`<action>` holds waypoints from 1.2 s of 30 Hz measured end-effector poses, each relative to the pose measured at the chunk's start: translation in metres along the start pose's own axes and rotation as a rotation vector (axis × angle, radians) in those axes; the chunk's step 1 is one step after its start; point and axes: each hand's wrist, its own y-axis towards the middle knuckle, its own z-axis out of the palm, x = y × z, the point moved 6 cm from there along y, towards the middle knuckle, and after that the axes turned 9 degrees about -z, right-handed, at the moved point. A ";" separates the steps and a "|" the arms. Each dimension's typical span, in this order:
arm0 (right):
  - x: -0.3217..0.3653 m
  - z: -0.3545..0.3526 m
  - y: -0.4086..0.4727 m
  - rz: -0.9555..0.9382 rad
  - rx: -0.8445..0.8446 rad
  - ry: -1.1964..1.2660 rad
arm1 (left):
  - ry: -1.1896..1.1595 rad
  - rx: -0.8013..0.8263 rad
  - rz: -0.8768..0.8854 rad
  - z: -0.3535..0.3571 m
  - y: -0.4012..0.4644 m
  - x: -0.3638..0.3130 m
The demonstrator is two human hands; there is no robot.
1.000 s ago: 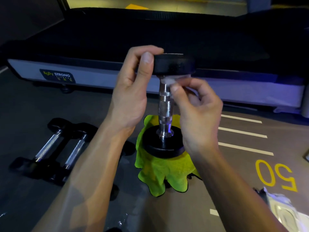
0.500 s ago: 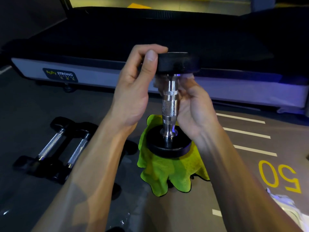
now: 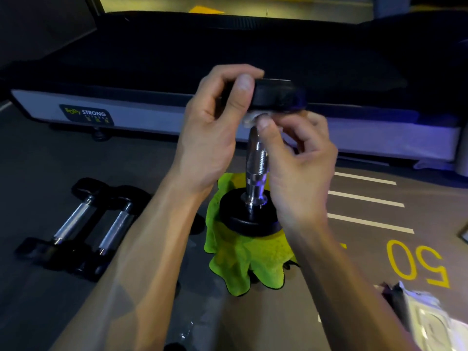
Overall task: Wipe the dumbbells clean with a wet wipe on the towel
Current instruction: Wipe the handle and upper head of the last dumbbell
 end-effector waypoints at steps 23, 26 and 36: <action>-0.029 -0.040 0.008 0.091 0.213 -0.407 | 0.000 -0.028 -0.015 0.006 0.005 0.005; -0.028 -0.046 0.021 0.154 0.277 -0.438 | 0.002 -0.017 -0.014 0.007 0.005 0.005; -0.003 -0.037 0.022 0.303 0.199 -0.142 | 0.010 -0.009 -0.027 0.009 0.006 0.006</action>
